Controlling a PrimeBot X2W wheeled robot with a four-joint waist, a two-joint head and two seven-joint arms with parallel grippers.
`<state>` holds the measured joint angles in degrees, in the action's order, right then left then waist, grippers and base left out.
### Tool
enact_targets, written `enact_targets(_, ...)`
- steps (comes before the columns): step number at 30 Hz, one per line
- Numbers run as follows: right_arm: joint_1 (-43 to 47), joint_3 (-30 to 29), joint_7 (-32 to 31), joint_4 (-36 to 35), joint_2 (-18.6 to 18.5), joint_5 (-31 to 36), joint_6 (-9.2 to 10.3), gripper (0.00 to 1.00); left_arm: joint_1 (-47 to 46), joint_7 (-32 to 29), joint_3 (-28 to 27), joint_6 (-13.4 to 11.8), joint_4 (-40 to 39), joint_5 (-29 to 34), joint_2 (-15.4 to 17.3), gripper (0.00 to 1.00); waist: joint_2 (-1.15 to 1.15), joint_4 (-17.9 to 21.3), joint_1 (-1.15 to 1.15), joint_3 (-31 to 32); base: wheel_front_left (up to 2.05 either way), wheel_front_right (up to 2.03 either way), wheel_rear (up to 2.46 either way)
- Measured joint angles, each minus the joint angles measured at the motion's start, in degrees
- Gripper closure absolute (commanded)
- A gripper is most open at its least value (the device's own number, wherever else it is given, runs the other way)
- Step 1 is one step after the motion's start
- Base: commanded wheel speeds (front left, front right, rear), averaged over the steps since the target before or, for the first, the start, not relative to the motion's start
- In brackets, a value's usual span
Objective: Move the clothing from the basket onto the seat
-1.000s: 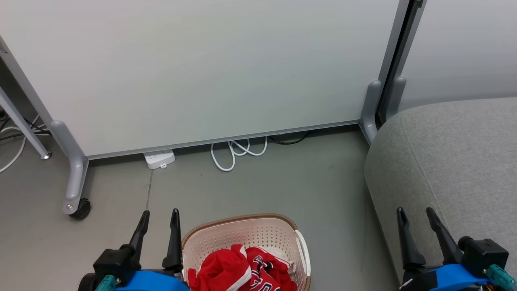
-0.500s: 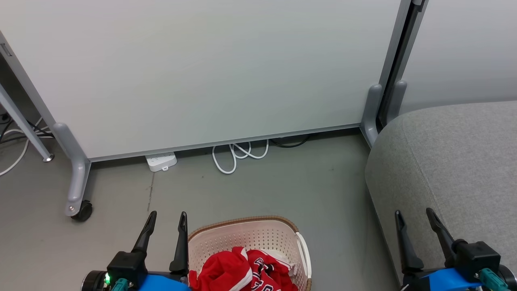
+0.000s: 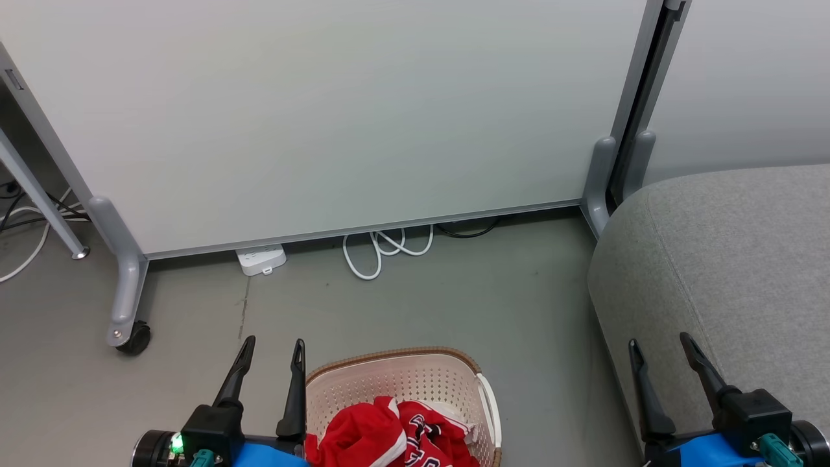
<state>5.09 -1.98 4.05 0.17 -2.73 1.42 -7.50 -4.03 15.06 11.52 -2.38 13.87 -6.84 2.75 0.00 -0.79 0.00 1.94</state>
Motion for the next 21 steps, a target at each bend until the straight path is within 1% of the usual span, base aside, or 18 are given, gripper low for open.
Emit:
enact_targets(8, 0.0, -0.01, 0.09, 0.34, -0.01, -0.11, 0.0, 0.0, 0.03, 0.0, -0.04, -0.02, -0.08, -0.08, 0.0, 0.0, 0.0, 0.15, 0.0, -0.13, 0.0, 0.0, 0.0)
enact_targets(13, -0.26, 0.77, 0.14, 0.25, -0.02, -0.34, 0.0, 0.0, 0.05, -0.01, -0.05, -0.02, 0.74, -1.38, 0.01, 0.0, 0.0, 0.86, 0.0, -1.21, 0.0, 0.0, 0.0)
enact_targets(17, -2.43, 2.72, 0.13, -0.58, -0.04, -0.01, 0.0, 0.0, -0.53, 0.0, 0.13, 0.22, 3.11, -2.3, 0.0, 0.0, 0.0, 2.05, 0.0, -3.62, 0.0, 0.0, 0.0)
enact_targets(21, -6.97, 5.27, 0.71, -0.97, -0.05, 0.49, 0.0, 0.0, -4.48, -0.38, 0.7, 1.21, 7.51, -2.78, 0.07, 0.0, 0.0, 3.66, 0.01, -7.84, 0.0, 0.0, 0.0)
